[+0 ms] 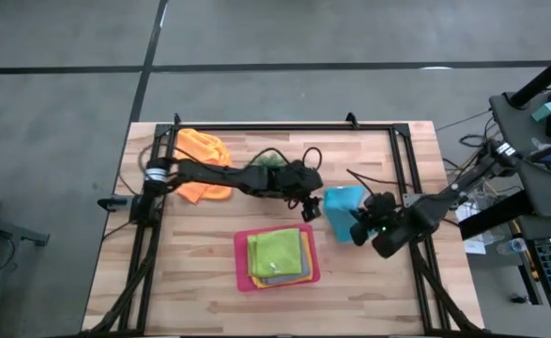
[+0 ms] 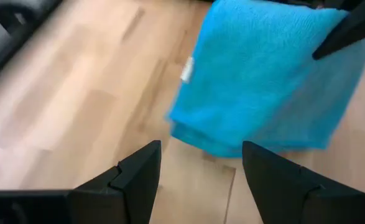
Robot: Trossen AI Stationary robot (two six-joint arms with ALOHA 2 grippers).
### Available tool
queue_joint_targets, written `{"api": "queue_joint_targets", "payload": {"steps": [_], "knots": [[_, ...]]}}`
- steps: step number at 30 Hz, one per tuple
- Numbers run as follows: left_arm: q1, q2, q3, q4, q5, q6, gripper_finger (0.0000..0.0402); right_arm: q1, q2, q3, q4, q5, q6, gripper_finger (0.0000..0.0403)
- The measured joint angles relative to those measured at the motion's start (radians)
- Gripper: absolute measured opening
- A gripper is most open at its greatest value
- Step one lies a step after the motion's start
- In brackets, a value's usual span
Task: Fold microfiber towels
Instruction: Put the blue microfiber cloth into the pink bin
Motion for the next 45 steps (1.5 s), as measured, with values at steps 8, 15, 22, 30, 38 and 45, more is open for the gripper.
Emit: {"api": "queue_joint_targets", "payload": {"steps": [8, 15, 22, 30, 38, 45], "knots": [[-0.029, -0.229, -0.107, -0.042, -0.022, 0.074, 0.0209, -0.002, -0.119, 0.101, 0.106, -0.068, -0.429, 0.0013], [-0.063, -0.498, -0.285, -0.048, -0.012, 0.076, 0.0209, -0.019, -0.095, 0.226, 0.174, -0.167, -0.675, 0.0013], [-0.074, -0.682, -0.388, -0.049, -0.005, 0.073, 0.0209, -0.06, 0.02, 0.359, 0.204, -0.235, -0.814, 0.0013], [-0.074, -0.785, -0.447, -0.042, -0.006, 0.074, 0.0209, -0.155, 0.215, 0.513, 0.292, -0.509, -0.976, 0.0013], [-0.074, -0.799, -0.447, -0.04, -0.011, 0.074, 0.0209, -0.223, 0.424, 0.656, 0.395, -0.809, -1.146, 0.0013], [-0.074, -0.804, -0.447, -0.033, -0.011, 0.074, 0.0209, -0.277, 0.593, 0.734, 0.383, -0.945, -1.208, 0.0013]]}}
